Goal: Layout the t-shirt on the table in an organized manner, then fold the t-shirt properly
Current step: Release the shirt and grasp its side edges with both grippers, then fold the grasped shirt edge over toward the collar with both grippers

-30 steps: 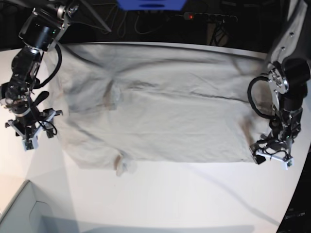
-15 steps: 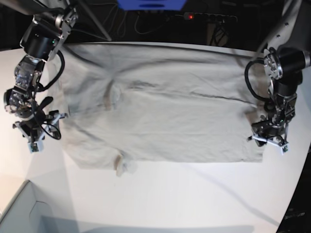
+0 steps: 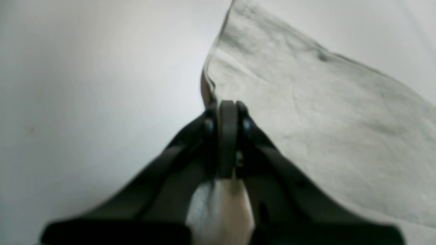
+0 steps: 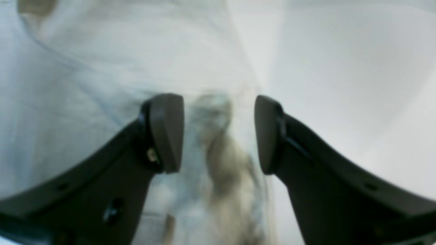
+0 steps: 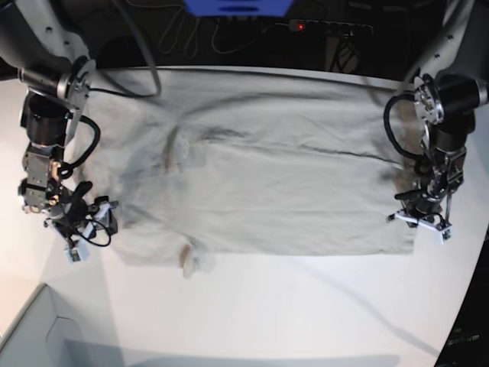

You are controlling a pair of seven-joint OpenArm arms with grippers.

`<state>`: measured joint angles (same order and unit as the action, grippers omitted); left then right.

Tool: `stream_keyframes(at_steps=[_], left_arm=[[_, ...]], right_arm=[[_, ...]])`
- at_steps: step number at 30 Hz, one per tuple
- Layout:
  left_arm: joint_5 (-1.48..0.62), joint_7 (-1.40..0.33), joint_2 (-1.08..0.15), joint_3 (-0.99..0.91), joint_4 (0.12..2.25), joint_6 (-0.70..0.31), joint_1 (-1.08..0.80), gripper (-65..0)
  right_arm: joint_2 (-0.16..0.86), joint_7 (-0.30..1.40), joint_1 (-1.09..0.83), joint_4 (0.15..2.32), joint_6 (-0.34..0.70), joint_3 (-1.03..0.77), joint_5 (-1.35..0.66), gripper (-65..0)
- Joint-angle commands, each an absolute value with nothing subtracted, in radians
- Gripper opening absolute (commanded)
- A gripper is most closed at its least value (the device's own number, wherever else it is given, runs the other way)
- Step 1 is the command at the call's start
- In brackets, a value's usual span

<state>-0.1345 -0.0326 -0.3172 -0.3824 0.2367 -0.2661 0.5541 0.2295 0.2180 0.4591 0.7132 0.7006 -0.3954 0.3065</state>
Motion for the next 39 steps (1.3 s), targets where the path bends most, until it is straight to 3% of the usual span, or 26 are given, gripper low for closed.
stream_keyframes(at_steps=[1, 11, 19, 31, 33, 37, 38, 39], left_arm=[[-0.128, -0.05, -0.326, -0.381, 0.245, -0.268, 0.57, -64.9], [-0.128, -0.05, -0.331, -0.381, 0.243, -0.271, 0.568, -64.9], [-0.128, -0.05, -0.331, -0.381, 0.24, -0.271, 0.568, -64.9], [-0.128, -0.05, -0.328, -0.38, 0.24, -0.272, 0.568, -64.9], [-0.128, -0.05, -0.328, -0.378, 0.24, -0.272, 0.568, -64.9], [-0.128, -0.051, -0.325, -0.381, 0.245, -0.272, 0.568, -64.9], [-0.128, -0.051, -0.325, -0.383, 0.245, -0.272, 0.57, -64.9], [-0.13, -0.051, -0.323, -0.383, 0.246, -0.274, 0.573, -64.9]], right_arm=[[0.248, 0.174, 0.486, 0.719, 0.698, -0.39, 0.291, -31.6], [0.266, 0.031, 0.479, 0.608, 0.69, -0.398, 0.289, -31.6], [0.265, 0.03, 0.479, 0.607, 0.458, -0.398, 0.286, -31.6], [0.242, 0.03, 0.432, 0.55, 0.456, -0.394, 0.285, -32.3], [0.246, 0.03, 0.438, 0.51, 0.456, -0.394, 0.285, -36.1], [0.248, 0.028, 0.443, 0.501, 0.456, -0.394, 0.285, -60.6], [0.248, 0.028, 0.456, 0.512, 0.456, -0.394, 0.285, -65.0], [0.248, 0.033, 0.461, 0.53, 0.456, -0.395, 0.285, -65.0]])
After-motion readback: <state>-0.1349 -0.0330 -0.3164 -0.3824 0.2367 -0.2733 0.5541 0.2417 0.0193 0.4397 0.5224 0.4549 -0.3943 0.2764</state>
